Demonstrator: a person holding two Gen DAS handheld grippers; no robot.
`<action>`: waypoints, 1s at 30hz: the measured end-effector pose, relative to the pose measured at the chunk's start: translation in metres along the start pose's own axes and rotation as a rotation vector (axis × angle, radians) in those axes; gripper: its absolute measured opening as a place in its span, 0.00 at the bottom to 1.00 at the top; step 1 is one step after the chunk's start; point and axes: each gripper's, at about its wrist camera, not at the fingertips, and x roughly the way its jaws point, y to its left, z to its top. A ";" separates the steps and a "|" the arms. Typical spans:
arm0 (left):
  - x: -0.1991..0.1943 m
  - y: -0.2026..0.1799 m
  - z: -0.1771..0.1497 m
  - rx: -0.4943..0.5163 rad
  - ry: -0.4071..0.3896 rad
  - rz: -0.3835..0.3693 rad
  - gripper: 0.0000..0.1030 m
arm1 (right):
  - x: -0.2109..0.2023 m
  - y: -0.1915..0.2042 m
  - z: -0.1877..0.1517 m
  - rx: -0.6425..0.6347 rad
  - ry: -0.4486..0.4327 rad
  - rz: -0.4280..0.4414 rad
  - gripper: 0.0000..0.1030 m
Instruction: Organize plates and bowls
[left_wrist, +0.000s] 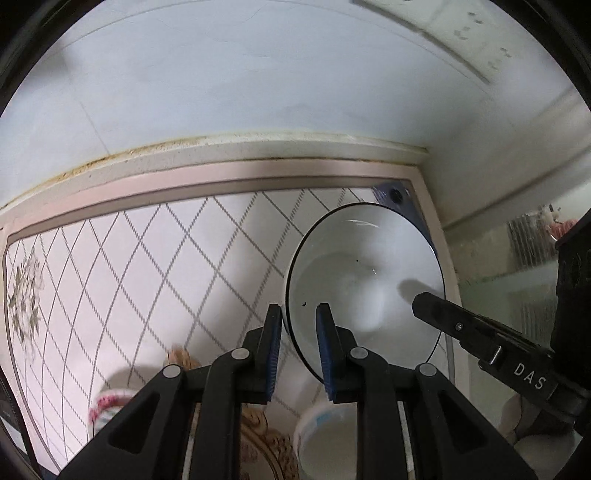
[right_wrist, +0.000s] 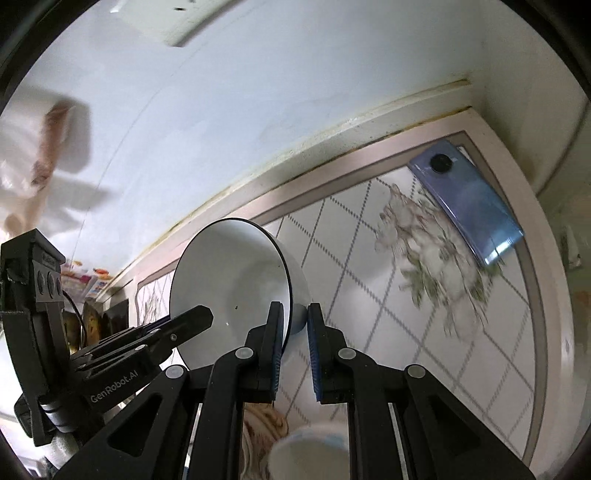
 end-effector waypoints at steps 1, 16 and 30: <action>-0.003 -0.002 -0.008 0.003 -0.001 -0.005 0.16 | -0.010 -0.003 -0.006 -0.003 -0.003 -0.001 0.14; -0.020 -0.023 -0.105 0.075 0.041 -0.030 0.16 | -0.054 -0.015 -0.123 0.031 0.002 -0.007 0.14; 0.018 -0.027 -0.140 0.097 0.115 0.009 0.16 | -0.037 -0.046 -0.169 0.075 0.051 -0.039 0.14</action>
